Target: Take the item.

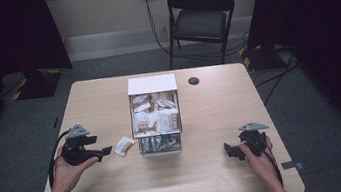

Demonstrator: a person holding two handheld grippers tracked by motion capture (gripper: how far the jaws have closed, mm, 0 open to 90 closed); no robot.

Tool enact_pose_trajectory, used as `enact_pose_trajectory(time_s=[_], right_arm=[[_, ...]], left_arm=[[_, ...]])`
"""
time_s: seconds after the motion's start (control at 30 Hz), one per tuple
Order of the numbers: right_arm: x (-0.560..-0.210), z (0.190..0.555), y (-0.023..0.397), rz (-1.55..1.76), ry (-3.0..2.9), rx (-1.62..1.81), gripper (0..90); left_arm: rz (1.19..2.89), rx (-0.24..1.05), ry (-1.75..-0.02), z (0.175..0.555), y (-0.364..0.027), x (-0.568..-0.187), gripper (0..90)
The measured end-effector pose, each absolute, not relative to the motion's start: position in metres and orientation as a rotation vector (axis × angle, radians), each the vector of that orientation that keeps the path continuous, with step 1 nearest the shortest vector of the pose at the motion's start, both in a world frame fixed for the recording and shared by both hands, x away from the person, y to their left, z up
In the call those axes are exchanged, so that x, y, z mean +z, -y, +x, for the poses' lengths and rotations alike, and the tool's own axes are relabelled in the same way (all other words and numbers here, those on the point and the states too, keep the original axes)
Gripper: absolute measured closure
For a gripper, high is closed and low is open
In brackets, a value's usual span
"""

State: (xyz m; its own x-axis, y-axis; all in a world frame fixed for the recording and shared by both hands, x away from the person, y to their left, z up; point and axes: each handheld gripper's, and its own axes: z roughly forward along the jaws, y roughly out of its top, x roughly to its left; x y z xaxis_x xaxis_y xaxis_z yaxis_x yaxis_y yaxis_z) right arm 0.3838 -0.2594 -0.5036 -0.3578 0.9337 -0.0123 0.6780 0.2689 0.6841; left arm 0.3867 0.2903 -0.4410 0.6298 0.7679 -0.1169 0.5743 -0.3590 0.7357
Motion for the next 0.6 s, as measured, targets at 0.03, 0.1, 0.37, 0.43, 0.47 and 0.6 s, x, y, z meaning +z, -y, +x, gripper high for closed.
enact_pose_trajectory(time_s=[0.03, 0.1, 0.37, 0.43, 0.47, 0.6], right_arm=[[-0.504, 0.384, 0.26, 1.456, -2.13, 0.832, 0.0], [-0.504, 0.384, 0.26, 1.456, -2.13, 0.832, 0.0], [-0.504, 0.384, 0.26, 1.456, -2.13, 0.832, 0.0], [-0.504, 0.384, 0.26, 1.455, -2.13, 0.832, 0.0], [-0.504, 0.384, 0.26, 1.456, -2.13, 0.832, 0.0], [-0.504, 0.384, 0.259, 1.457, -2.13, 0.832, 0.0]], left_arm=[[2.068, 0.314, -1.056, 0.386, -0.292, -0.442, 21.4], [2.065, 0.323, -1.08, 0.383, -0.301, -0.448, 20.0], [2.022, 0.258, -1.185, 0.38, -0.33, -0.462, 19.8], [2.06, 0.312, -1.217, 0.38, -0.335, -0.469, 20.2], [2.082, 0.353, -1.234, 0.38, -0.337, -0.472, 20.2], [2.069, 0.403, -1.35, 0.382, -0.347, -0.481, 20.3]])
